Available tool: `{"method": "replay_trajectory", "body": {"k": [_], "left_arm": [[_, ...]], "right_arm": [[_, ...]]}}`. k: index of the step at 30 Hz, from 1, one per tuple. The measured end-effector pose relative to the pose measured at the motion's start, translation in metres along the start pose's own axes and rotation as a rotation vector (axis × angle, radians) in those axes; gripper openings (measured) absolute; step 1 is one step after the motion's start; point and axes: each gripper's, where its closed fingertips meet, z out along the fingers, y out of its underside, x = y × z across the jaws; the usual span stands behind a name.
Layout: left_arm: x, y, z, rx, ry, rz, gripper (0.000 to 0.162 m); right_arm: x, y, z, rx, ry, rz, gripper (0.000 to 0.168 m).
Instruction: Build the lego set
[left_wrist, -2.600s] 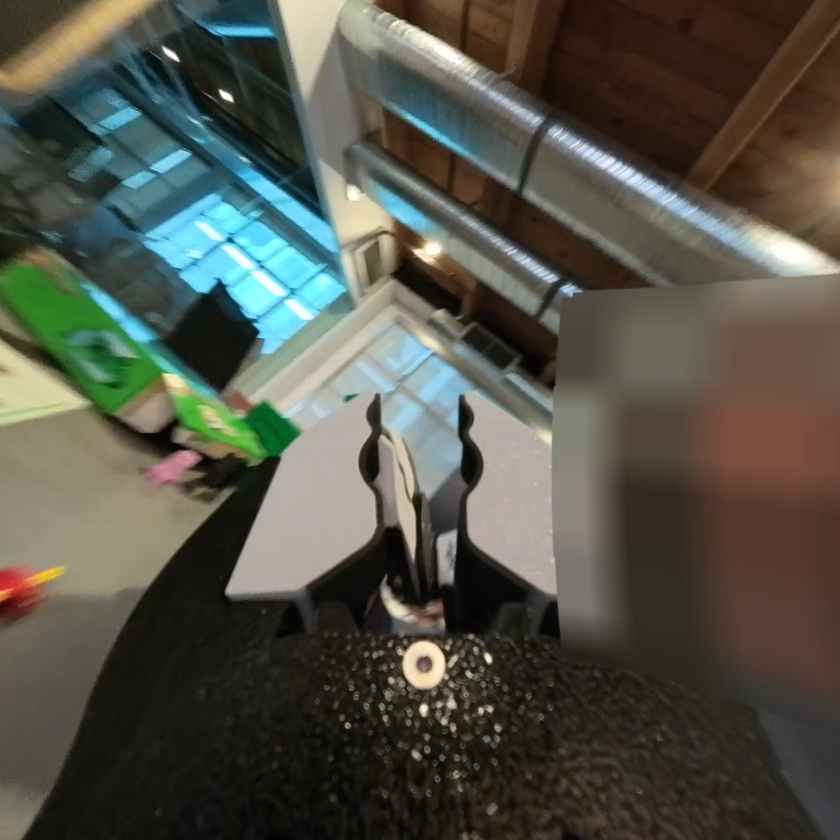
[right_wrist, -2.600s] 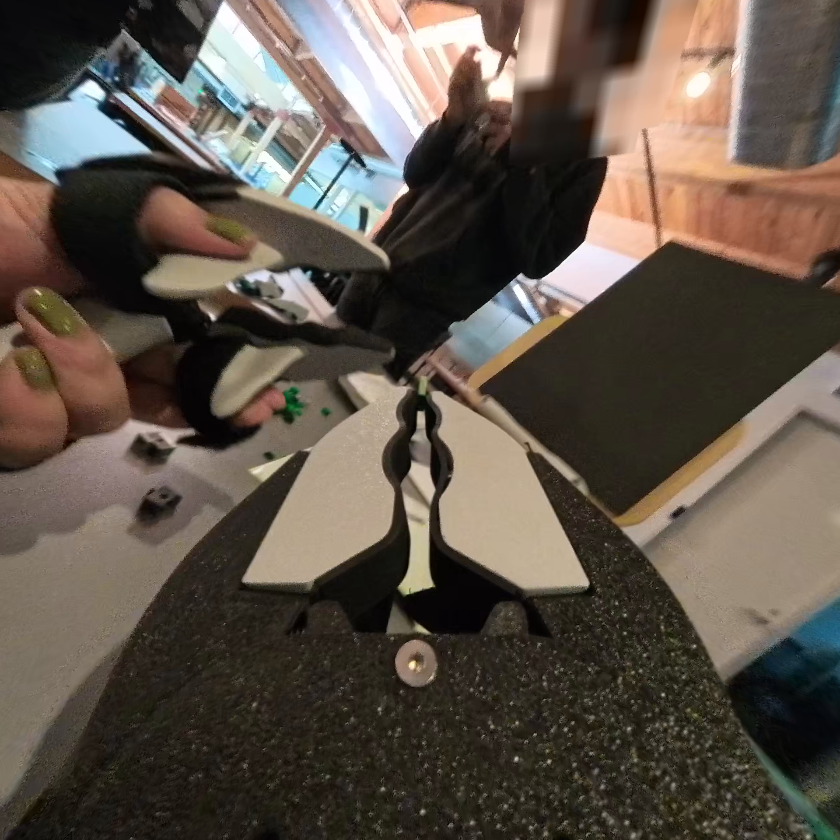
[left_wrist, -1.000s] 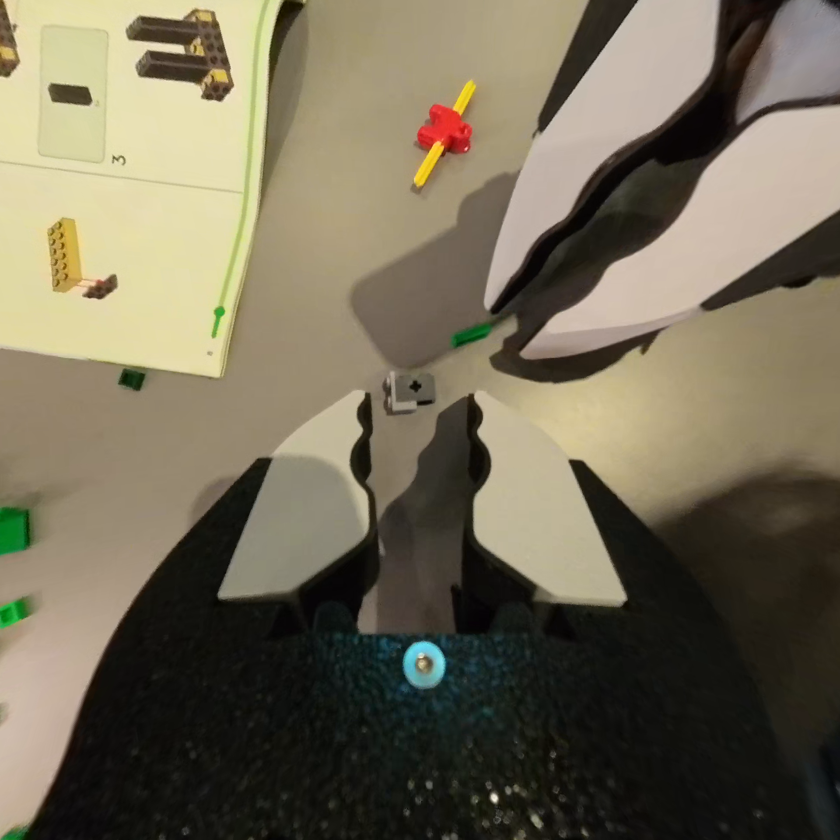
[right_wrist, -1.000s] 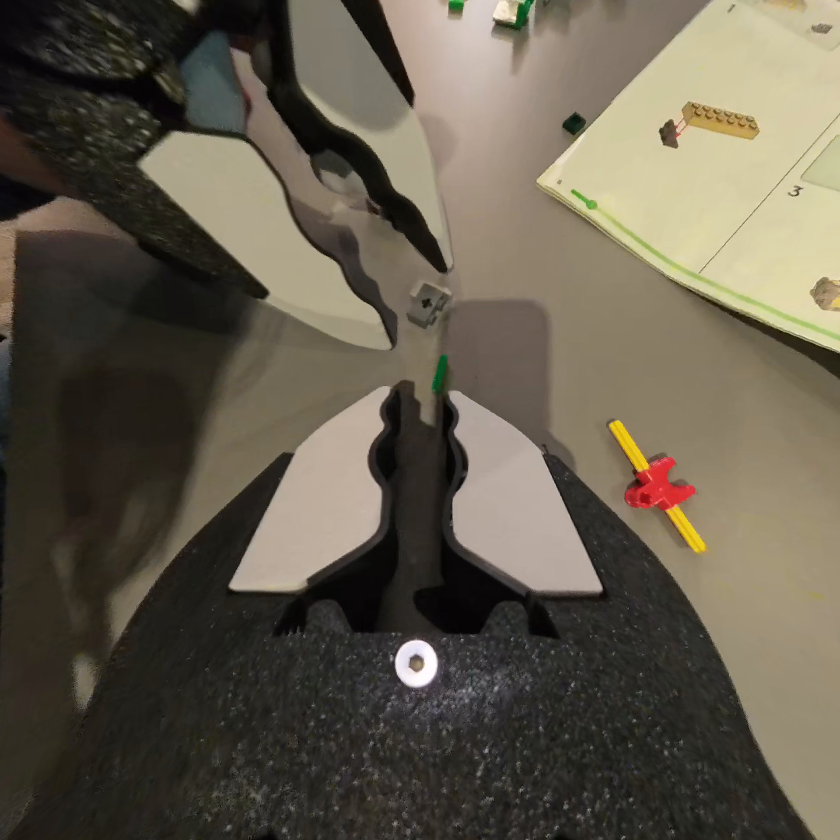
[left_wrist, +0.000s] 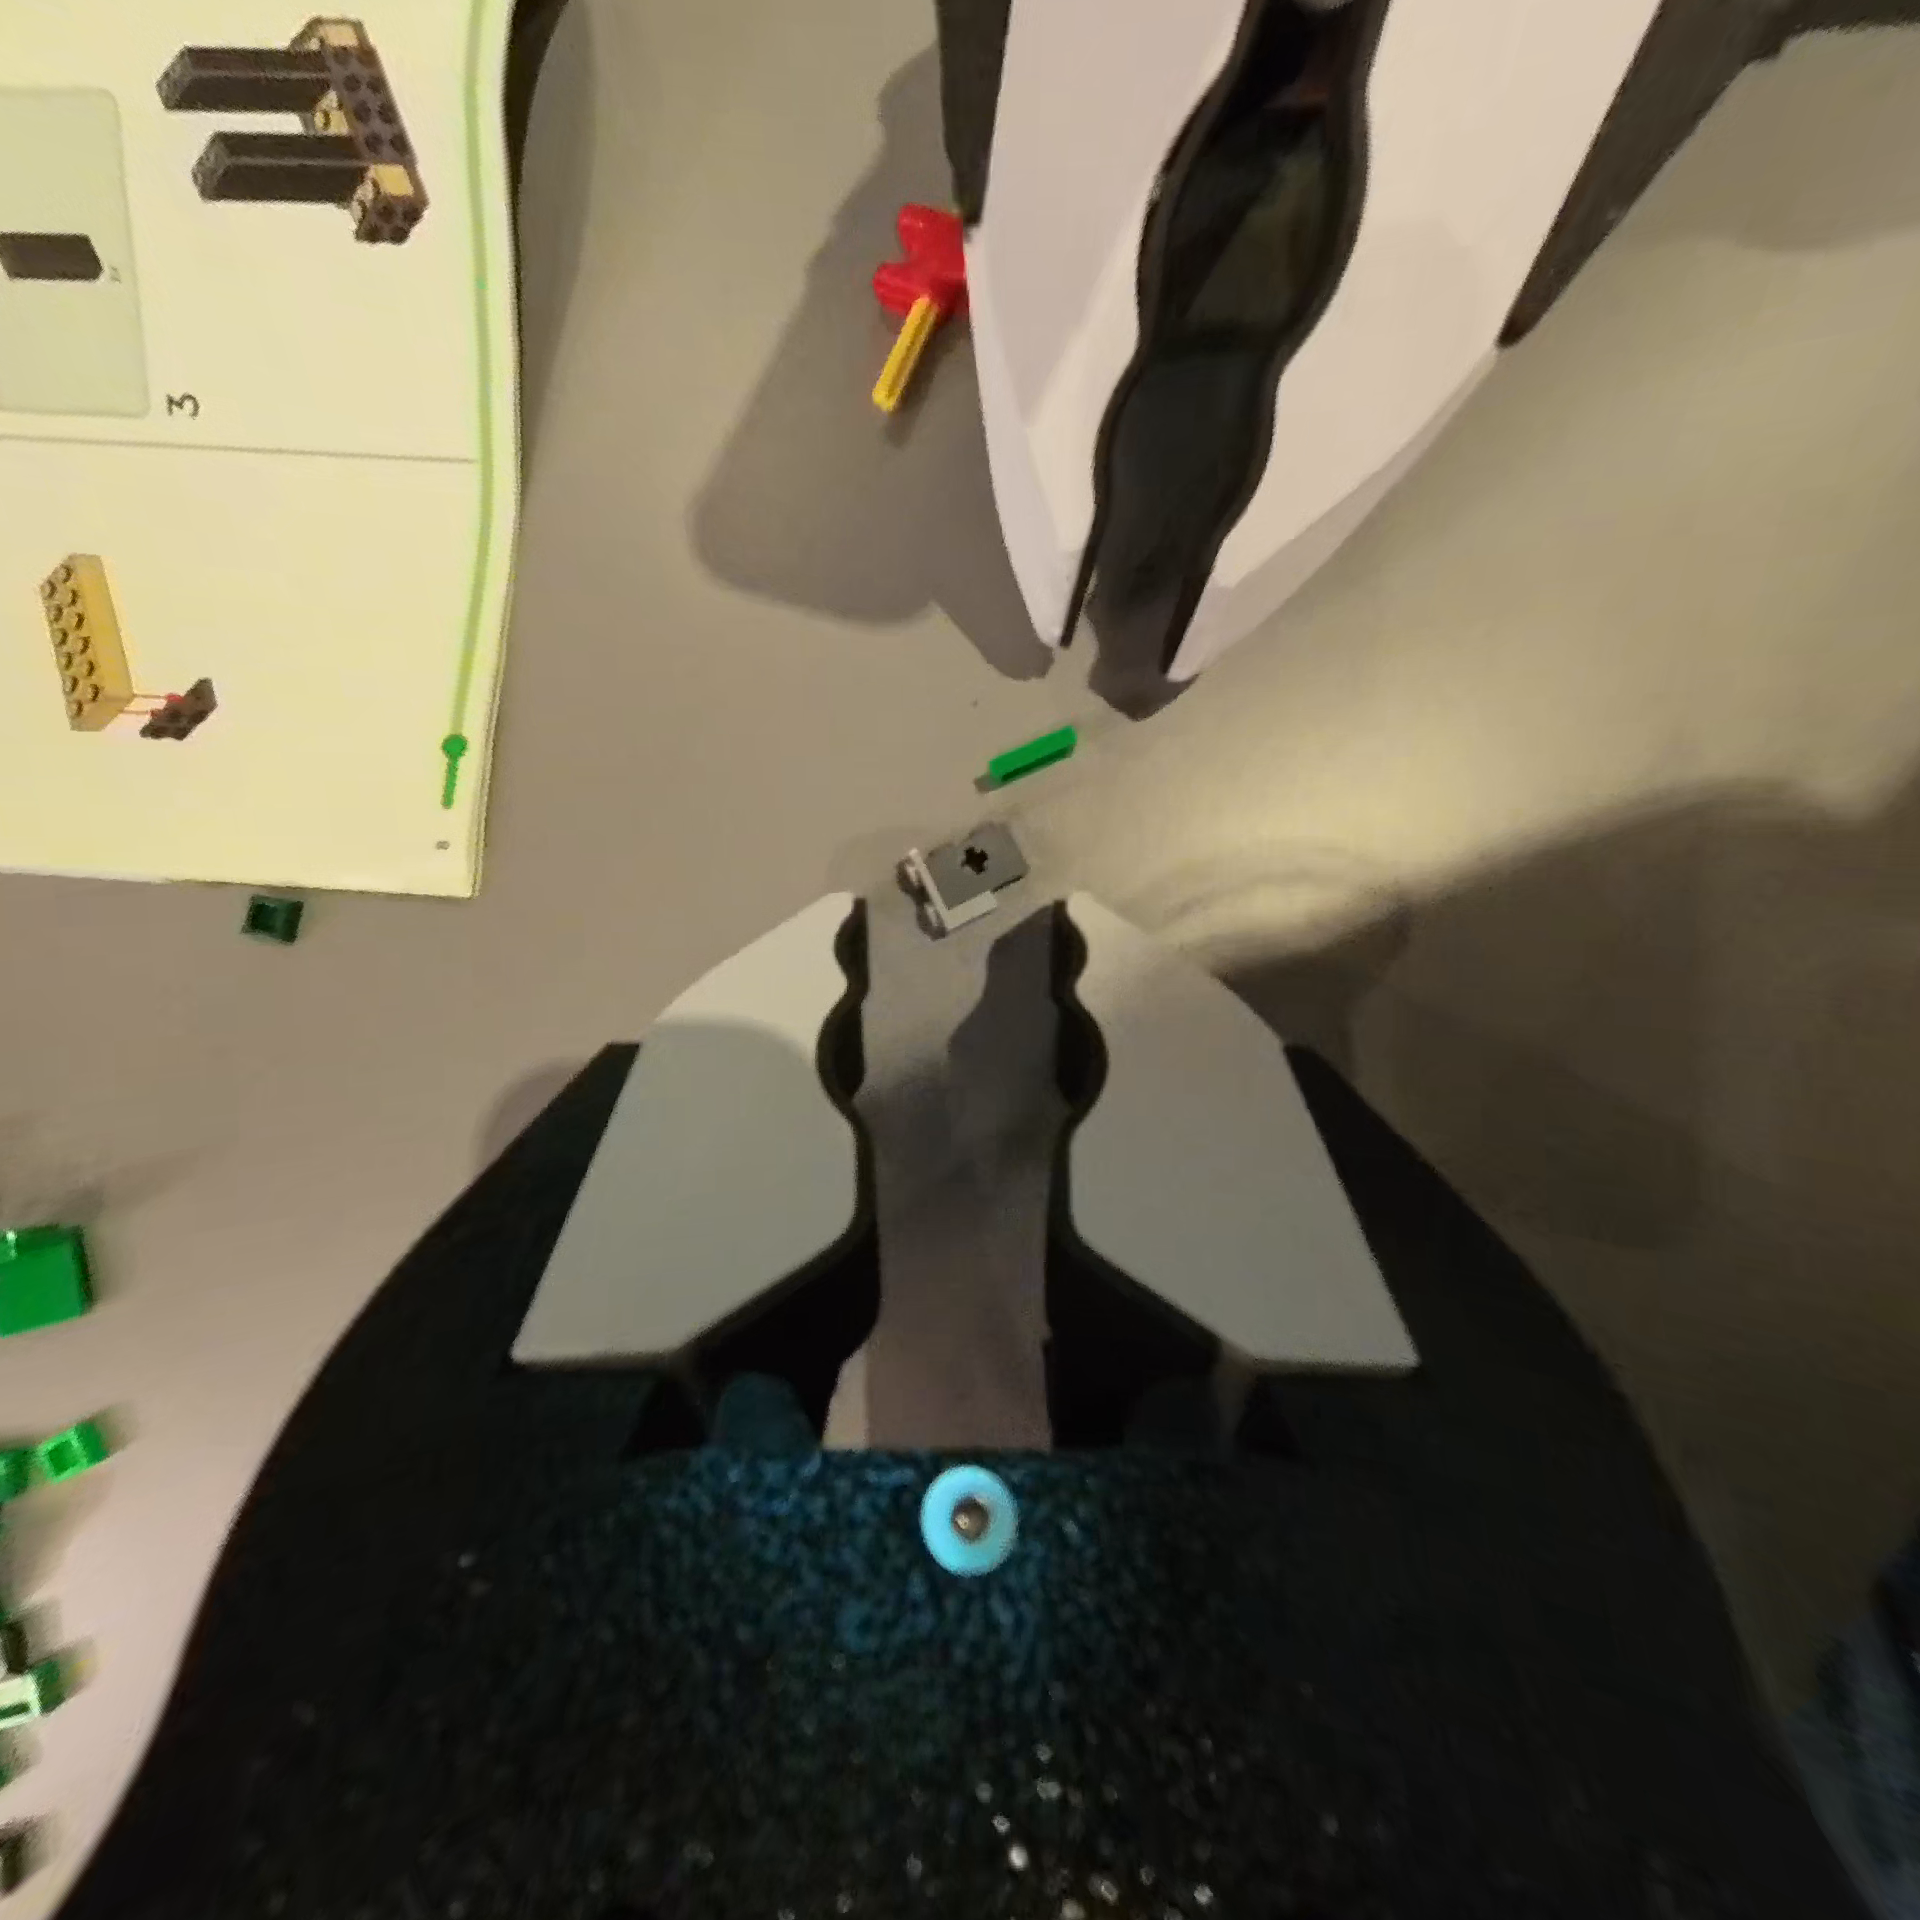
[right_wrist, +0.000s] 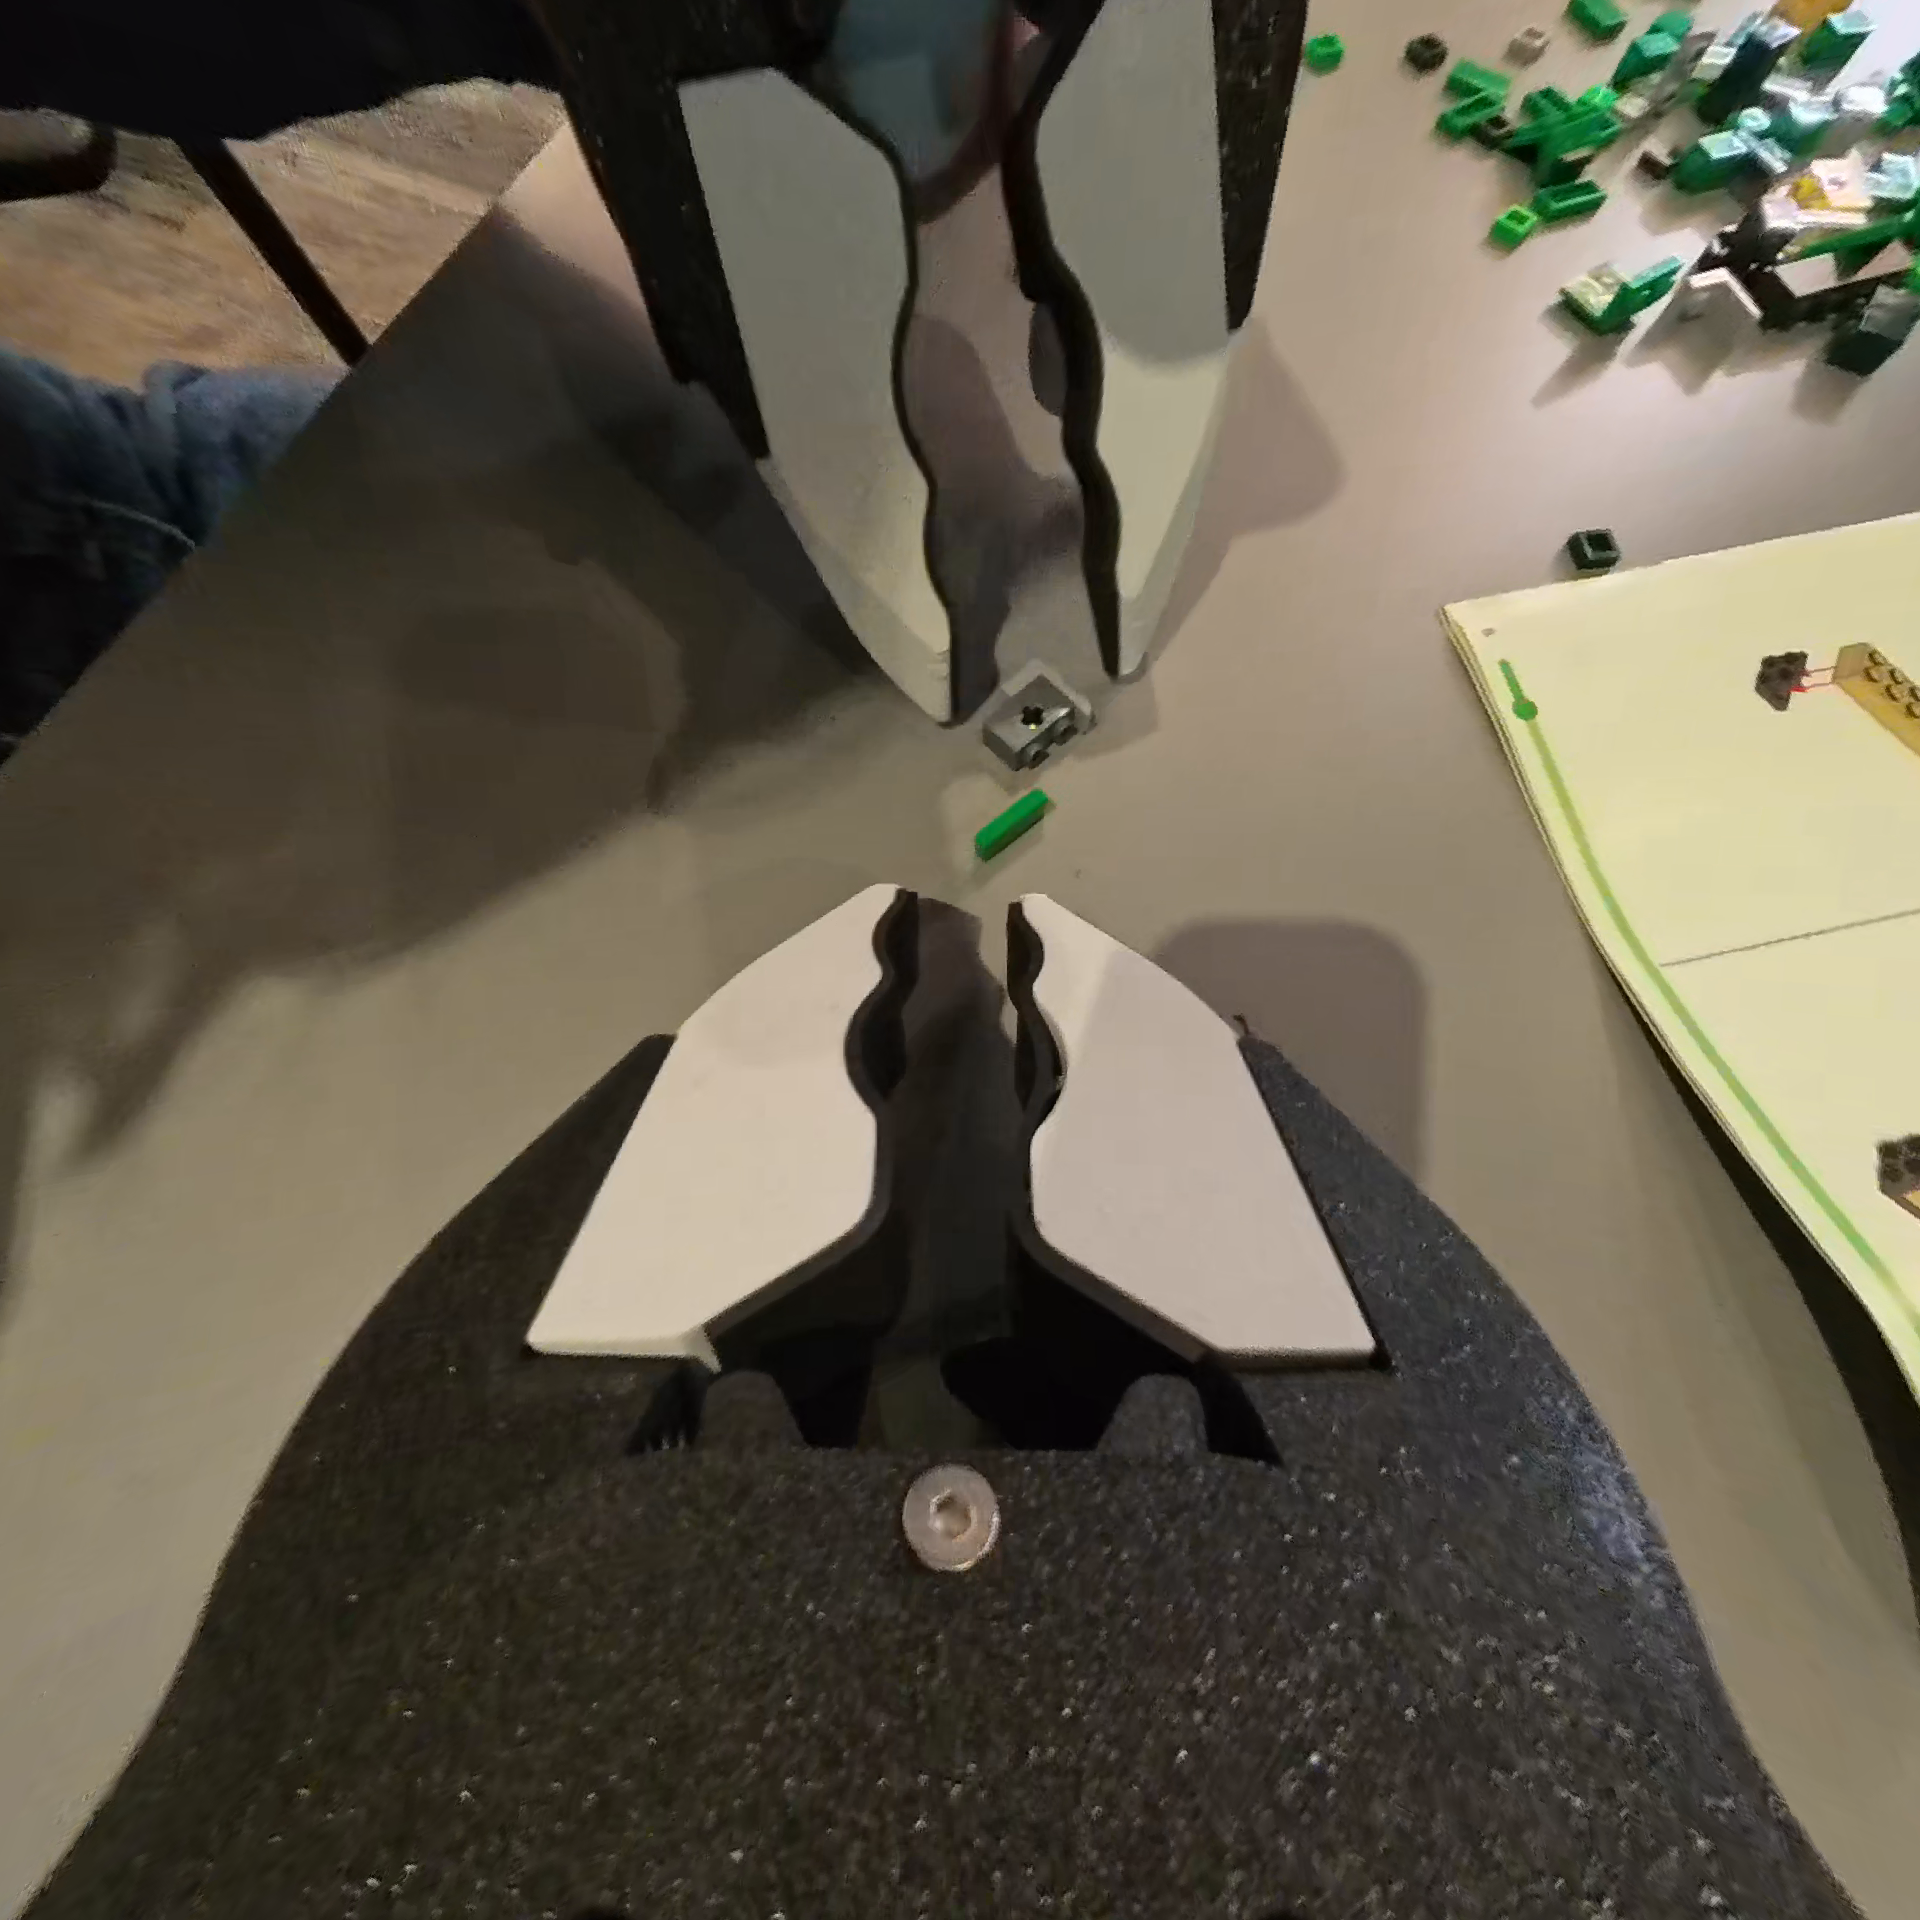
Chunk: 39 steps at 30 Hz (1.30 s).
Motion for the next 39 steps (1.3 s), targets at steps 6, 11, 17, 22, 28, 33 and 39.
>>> {"method": "replay_trajectory", "body": {"k": [6,11,17,22,28,33,39], "left_arm": [[0.002,-0.002,0.003,-0.004,-0.016,-0.078,0.04],[0.001,-0.008,0.005,0.005,-0.107,-0.091,0.04],[-0.006,-0.002,0.0,-0.032,-0.15,-0.066,0.037],[0.002,-0.005,0.003,0.006,-0.088,-0.096,0.038],[-0.002,-0.008,0.005,0.013,-0.122,-0.111,0.035],[-0.007,-0.005,0.003,-0.011,-0.159,-0.071,0.028],[-0.005,-0.004,0.002,-0.006,-0.112,-0.027,0.023]], "right_arm": [[0.001,-0.003,0.001,0.006,-0.01,-0.024,0.014],[0.002,-0.007,0.001,0.035,-0.009,-0.037,0.013],[0.001,-0.008,0.001,0.042,-0.012,-0.048,0.013],[-0.001,-0.008,0.001,0.044,-0.03,-0.03,0.013],[-0.003,-0.008,0.003,0.042,-0.027,-0.038,0.013],[-0.002,-0.01,0.001,0.062,-0.03,-0.022,0.013],[-0.001,-0.011,0.001,0.067,-0.042,-0.028,0.014]]}}
